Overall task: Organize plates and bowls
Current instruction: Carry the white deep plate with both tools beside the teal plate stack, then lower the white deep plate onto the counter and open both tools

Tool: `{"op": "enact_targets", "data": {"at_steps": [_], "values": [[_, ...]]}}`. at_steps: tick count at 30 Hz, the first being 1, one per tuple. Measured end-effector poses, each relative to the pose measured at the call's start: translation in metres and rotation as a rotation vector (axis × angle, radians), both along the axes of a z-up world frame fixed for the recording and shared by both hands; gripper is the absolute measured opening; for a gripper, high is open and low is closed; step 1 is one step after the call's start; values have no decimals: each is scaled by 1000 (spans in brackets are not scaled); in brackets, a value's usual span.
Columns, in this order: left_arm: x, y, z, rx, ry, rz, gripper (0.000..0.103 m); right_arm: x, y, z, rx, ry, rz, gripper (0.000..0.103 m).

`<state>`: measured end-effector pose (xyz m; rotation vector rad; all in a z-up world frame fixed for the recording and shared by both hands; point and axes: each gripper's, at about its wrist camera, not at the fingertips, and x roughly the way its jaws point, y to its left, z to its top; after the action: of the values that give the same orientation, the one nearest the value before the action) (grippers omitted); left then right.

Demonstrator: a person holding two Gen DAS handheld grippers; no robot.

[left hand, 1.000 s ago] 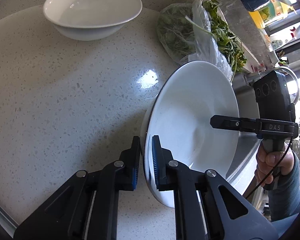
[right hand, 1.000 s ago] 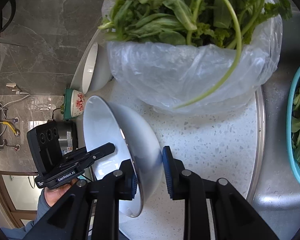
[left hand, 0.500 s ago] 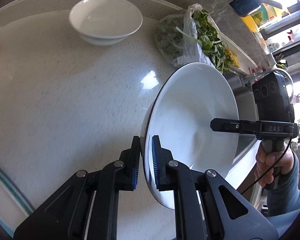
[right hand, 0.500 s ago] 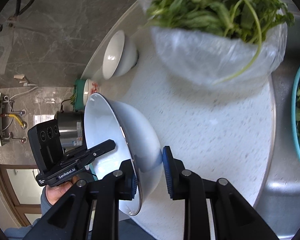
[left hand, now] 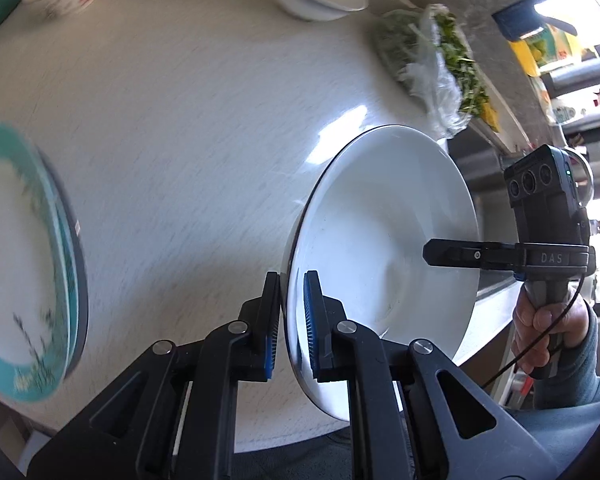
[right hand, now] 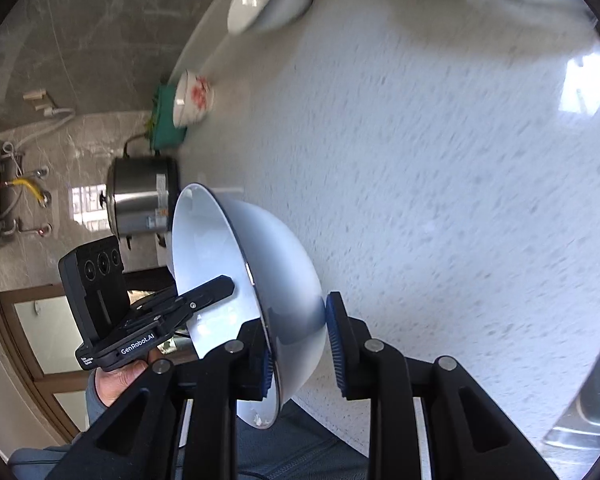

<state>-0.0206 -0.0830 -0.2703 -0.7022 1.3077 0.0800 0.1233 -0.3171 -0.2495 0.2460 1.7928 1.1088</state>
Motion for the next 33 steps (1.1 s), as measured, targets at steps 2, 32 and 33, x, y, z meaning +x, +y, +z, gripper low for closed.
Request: {"op": "enact_targets", "data": {"at_steps": [2,32,33], "values": [[-10,1,-5,13,9,5,9,-5,4,-6,-12,2,12,27],[-45,10,-32,69,-64,113,73,-23,-3,-29,38,-40,-2,72],[-53,9,-24,80,-86,133,87,-22,-10,-25,58,-50,-16,74]]}}
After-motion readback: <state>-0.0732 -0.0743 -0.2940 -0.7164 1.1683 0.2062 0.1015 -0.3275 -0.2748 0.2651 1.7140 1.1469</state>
